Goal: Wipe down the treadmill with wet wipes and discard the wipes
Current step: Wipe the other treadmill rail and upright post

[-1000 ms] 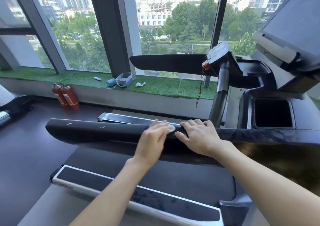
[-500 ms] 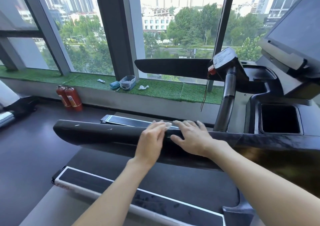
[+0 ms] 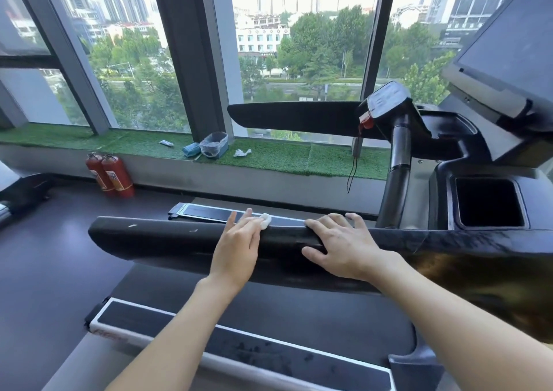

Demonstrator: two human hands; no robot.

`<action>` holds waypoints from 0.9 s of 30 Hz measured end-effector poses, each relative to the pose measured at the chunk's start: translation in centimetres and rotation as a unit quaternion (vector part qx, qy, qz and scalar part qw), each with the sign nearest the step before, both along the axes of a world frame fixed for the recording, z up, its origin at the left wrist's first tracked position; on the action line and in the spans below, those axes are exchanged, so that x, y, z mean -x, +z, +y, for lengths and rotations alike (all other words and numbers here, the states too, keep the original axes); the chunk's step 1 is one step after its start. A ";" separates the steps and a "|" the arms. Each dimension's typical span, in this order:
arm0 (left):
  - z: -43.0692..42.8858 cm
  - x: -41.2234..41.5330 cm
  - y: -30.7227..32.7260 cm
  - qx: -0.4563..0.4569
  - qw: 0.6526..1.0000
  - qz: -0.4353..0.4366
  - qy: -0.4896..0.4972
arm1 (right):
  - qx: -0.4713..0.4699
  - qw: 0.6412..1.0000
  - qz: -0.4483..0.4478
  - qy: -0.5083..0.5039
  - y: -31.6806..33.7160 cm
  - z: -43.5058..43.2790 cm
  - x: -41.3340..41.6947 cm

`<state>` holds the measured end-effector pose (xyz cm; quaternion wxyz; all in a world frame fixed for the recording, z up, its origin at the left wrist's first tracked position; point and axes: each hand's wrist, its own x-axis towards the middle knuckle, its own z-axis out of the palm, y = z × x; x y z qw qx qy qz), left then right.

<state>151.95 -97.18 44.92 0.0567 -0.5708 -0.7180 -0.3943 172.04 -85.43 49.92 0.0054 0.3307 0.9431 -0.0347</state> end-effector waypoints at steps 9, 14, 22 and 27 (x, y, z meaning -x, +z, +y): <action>0.8 -1.5 0.9 0.021 0.998 -0.004 -0.053 | 0.001 0.999 -0.012 -0.034 0.3 -0.4 0.6; -0.9 2.0 0.8 0.016 0.998 -0.066 -0.009 | 0.022 0.999 -0.032 -0.038 0.6 -0.5 0.5; 0.1 -1.5 -0.4 -0.038 0.995 -0.019 -0.089 | 0.006 0.999 -0.024 0.036 0.3 -0.5 3.5; -1.9 2.0 0.2 -0.034 0.998 -0.048 0.023 | -0.004 0.998 -0.006 0.055 -0.2 0.4 3.2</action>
